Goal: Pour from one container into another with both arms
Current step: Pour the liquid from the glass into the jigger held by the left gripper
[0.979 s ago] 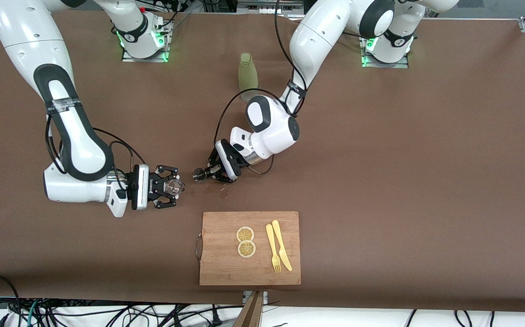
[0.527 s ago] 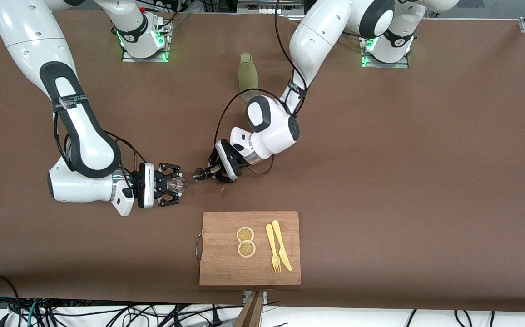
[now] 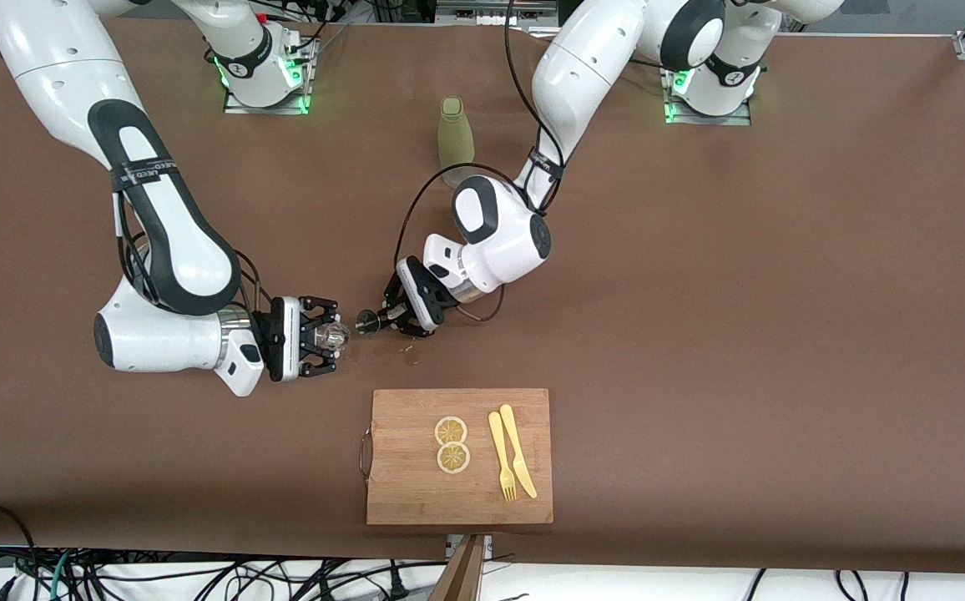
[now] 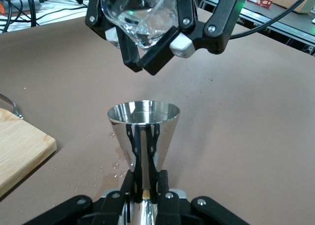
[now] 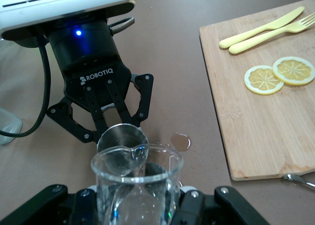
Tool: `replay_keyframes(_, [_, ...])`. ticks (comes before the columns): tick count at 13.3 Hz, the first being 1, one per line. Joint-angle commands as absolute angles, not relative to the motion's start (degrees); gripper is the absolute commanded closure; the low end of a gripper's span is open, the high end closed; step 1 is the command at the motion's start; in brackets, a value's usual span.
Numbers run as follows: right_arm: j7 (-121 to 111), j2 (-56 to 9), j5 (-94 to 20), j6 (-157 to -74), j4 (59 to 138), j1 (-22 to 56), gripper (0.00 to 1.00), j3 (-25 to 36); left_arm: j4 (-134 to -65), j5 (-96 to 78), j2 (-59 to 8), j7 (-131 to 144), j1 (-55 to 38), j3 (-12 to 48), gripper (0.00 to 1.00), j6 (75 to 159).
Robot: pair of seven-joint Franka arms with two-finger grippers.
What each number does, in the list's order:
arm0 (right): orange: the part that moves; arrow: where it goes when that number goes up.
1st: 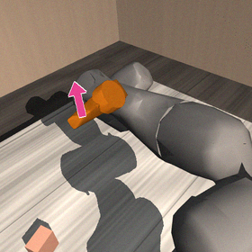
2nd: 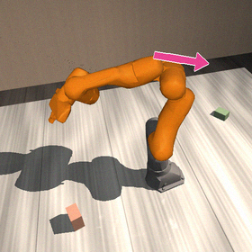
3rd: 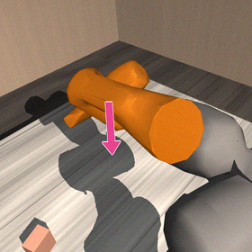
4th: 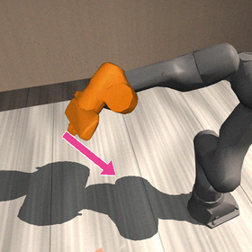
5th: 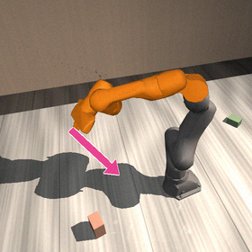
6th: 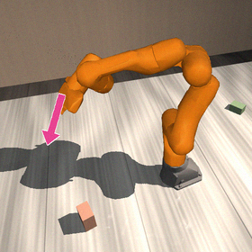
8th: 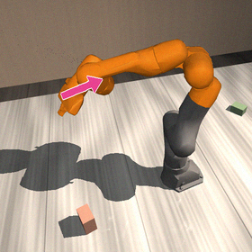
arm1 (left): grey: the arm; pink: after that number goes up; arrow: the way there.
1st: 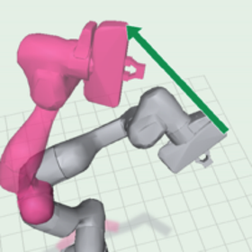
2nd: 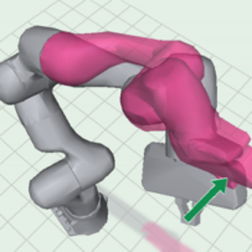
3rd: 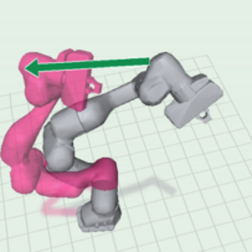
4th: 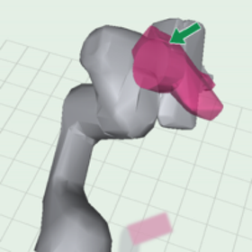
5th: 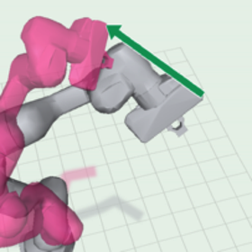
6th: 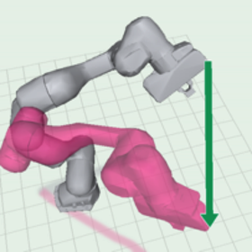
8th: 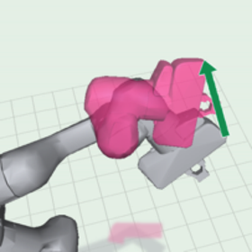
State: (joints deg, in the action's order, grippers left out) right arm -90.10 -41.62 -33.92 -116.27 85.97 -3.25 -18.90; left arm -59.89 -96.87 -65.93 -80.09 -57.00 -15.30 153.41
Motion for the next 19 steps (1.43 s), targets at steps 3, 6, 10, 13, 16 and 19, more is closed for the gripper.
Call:
replay_keyframes(3, [-84.6,-40.8,-28.0,-116.4,85.9,-3.5,0.85,-21.6,-57.4,-98.5,-67.5,-80.2,-57.6,-16.3,1.00,154.2])
replay_keyframes(6, [-83.5,-40.8,-26.5,-116.4,85.3,-3.1,0.85,-21.8,-57.4,-98.5,-67.5,-80.2,-57.6,-16.3,1.00,154.2])
replay_keyframes(10, [-82.1,-40.8,-24.0,-116.7,85.3,-2.9,0.85,-21.8,-57.4,-98.5,-67.5,-80.2,-57.6,-16.3,1.00,154.2])
replay_keyframes(13, [-81.9,-40.8,-23.0,-116.7,85.3,-2.9,0.85,-21.8,-57.4,-98.5,-67.5,-80.2,-57.6,-16.3,1.00,154.2])
replay_keyframes(16, [-78.9,-40.8,-20.2,-116.7,85.3,-2.8,0.85,-22.1,-57.4,-98.5,-67.5,-80.2,-57.6,-16.3,1.00,154.2])
replay_keyframes(19, [-75.1,-40.8,-17.1,-116.7,85.3,-2.8,0.85,-24.1,-57.4,-98.5,-67.5,-80.2,-57.6,-16.3,1.00,154.2])
